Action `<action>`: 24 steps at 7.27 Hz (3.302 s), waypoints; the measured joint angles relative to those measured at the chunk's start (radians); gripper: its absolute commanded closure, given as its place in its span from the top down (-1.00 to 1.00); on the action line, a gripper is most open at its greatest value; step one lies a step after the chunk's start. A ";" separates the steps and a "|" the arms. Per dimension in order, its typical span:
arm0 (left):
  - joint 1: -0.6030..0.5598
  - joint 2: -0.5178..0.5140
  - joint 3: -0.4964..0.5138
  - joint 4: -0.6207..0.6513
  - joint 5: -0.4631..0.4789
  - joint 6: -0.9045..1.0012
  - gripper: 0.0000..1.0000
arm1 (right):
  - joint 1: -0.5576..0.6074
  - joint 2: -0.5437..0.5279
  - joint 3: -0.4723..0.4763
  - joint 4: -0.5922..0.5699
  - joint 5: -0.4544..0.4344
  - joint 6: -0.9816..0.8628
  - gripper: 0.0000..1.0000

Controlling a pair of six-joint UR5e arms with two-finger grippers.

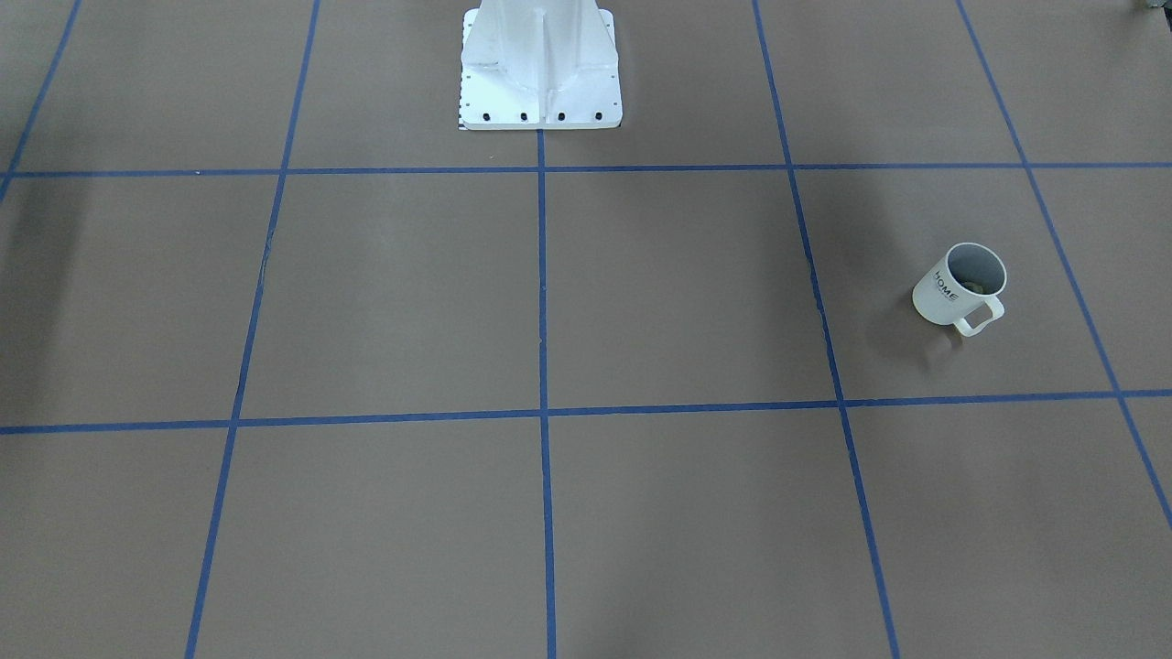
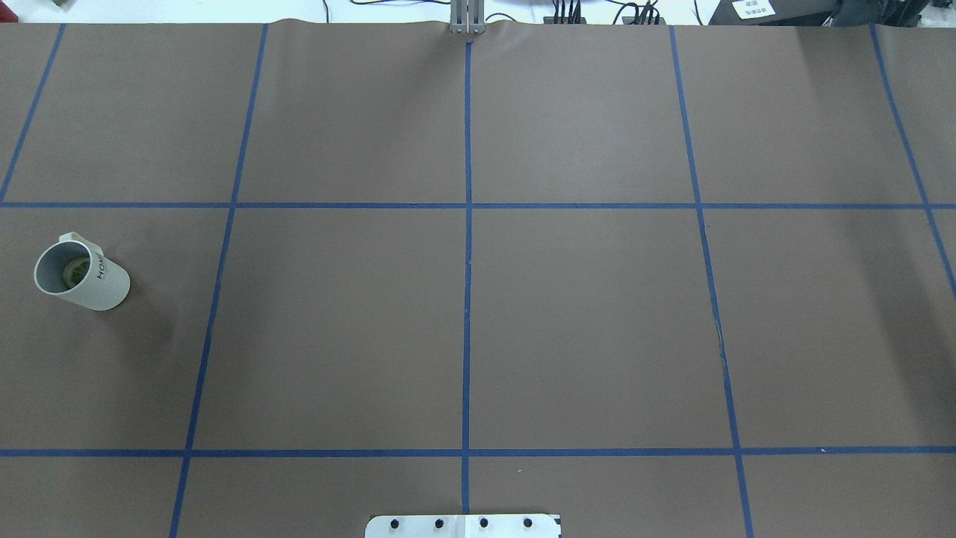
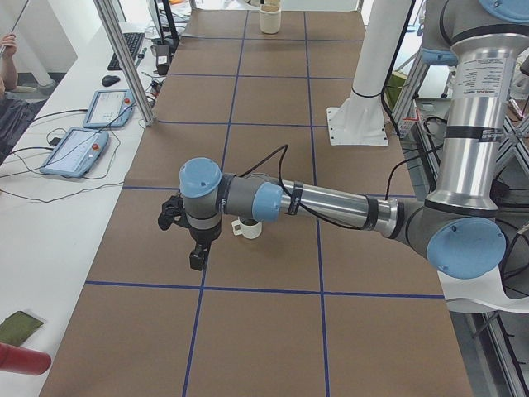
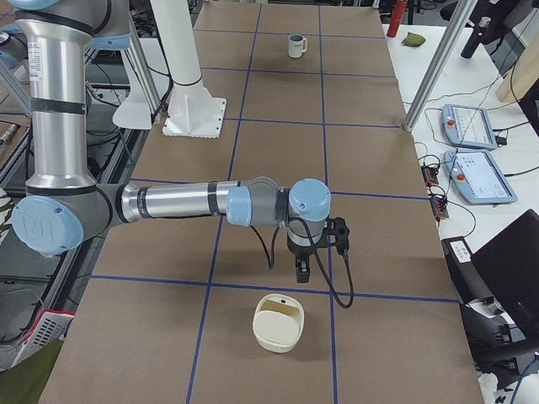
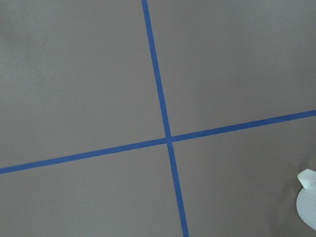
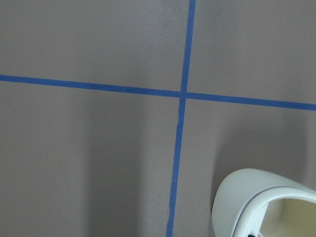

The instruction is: Left arm hands cup to right arm to dump lemon

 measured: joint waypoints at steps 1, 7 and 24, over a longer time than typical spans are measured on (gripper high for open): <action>0.051 -0.002 -0.036 -0.003 -0.001 -0.089 1.00 | 0.000 0.003 0.020 0.000 -0.002 0.002 1.00; 0.370 0.104 -0.122 -0.238 0.018 -0.755 1.00 | -0.004 0.008 0.030 -0.001 0.020 0.008 1.00; 0.430 -0.112 -0.222 0.156 -0.006 -0.819 -1.00 | -0.032 0.029 0.038 0.144 0.036 0.023 1.00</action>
